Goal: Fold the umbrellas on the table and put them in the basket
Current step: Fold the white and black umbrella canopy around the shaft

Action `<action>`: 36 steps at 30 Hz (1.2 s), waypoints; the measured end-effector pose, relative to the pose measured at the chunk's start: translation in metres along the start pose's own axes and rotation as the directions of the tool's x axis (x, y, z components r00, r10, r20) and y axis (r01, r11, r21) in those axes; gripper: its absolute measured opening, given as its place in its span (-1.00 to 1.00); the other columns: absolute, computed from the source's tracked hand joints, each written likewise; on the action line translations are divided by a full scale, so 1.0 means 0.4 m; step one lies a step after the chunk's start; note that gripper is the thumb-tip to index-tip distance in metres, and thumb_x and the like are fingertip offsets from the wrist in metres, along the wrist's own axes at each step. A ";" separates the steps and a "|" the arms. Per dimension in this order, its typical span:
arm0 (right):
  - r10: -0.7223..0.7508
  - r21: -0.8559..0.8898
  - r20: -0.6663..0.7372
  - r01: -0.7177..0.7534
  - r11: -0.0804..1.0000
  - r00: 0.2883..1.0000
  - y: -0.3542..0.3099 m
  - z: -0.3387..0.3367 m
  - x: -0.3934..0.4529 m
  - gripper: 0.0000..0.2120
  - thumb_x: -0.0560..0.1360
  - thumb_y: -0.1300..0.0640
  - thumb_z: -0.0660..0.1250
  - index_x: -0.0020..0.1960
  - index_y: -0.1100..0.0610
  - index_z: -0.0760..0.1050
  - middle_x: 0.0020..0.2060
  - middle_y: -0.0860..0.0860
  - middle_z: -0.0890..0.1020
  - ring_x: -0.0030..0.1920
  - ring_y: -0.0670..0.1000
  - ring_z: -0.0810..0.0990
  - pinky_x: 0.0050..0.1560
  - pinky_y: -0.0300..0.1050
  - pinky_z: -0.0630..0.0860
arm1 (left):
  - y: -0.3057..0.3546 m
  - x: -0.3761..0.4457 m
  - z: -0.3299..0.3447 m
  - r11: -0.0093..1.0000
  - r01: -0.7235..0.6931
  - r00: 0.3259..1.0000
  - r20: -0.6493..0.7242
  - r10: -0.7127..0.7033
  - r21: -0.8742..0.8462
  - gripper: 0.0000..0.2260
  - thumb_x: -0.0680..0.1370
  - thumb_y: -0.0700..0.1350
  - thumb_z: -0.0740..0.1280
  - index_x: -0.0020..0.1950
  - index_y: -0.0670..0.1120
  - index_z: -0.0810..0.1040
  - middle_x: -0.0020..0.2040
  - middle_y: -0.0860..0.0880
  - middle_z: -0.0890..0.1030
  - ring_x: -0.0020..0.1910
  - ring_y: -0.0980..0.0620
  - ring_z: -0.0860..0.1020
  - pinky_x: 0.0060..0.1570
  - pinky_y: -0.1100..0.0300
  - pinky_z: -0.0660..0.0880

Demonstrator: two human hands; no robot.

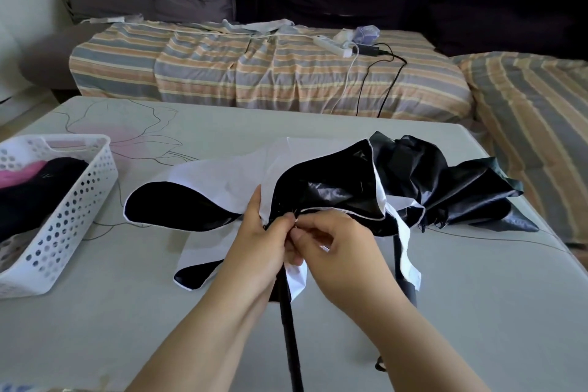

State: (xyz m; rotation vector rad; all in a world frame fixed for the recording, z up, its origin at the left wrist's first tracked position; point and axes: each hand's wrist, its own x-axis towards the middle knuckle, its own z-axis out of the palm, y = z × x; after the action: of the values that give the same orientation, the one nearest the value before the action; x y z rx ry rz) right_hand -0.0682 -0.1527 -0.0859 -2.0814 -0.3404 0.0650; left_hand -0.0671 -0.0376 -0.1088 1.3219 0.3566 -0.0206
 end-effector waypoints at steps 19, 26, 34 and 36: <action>0.039 0.121 0.178 -0.062 0.991 0.983 -0.006 -0.053 0.016 -0.44 0.49 0.46 0.07 0.06 -0.12 0.60 -0.08 -0.17 0.65 0.01 -0.32 0.55 0.00 -0.54 0.38 | 0.028 -0.025 -0.006 0.978 0.035 0.994 0.107 -0.013 -0.205 -0.63 0.62 -0.31 0.13 0.43 -0.12 0.30 -0.28 -0.17 0.54 -0.43 -0.02 0.58 -0.45 0.25 0.52; -0.452 -0.208 -0.114 0.423 0.882 0.885 -0.086 -0.063 -0.045 -0.67 0.47 0.27 0.24 0.04 -0.10 0.59 -0.15 -0.18 0.58 -0.10 -0.26 0.52 -0.07 -0.45 0.41 | 0.018 -0.013 -0.005 0.997 -0.018 0.993 0.114 0.027 -0.073 -0.55 0.59 -0.32 0.14 0.47 -0.05 0.27 -0.16 -0.16 0.47 -0.27 -0.05 0.49 -0.24 0.16 0.47; -0.348 -0.350 0.215 0.404 0.845 0.913 0.027 -0.075 0.045 -0.51 0.41 0.32 0.07 0.22 0.10 0.59 0.19 -0.03 0.61 0.23 -0.02 0.48 0.23 -0.53 0.18 | 0.013 -0.032 0.022 0.990 0.119 0.977 0.187 -0.104 -0.072 -0.61 0.60 -0.34 0.10 0.35 -0.01 0.38 -0.41 -0.10 0.45 -0.49 0.02 0.39 -0.51 0.20 0.39; -0.295 -0.346 0.258 0.373 0.861 0.920 0.050 -0.107 0.046 -0.53 0.45 0.29 0.16 0.32 0.04 0.51 0.22 -0.08 0.57 0.25 -0.15 0.43 0.23 -0.57 0.16 | 0.029 -0.028 0.010 0.962 0.174 0.964 0.238 -0.123 -0.210 -0.72 0.60 -0.36 0.08 0.15 -0.08 0.46 -0.41 -0.09 0.39 -0.52 0.05 0.31 -0.55 0.28 0.27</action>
State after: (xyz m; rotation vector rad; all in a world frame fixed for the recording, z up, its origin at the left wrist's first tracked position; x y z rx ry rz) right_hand -0.0383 -0.1931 -0.0795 -2.3803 -0.8997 -0.0100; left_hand -0.0743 -0.0405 -0.0940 1.0492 0.2581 -0.2470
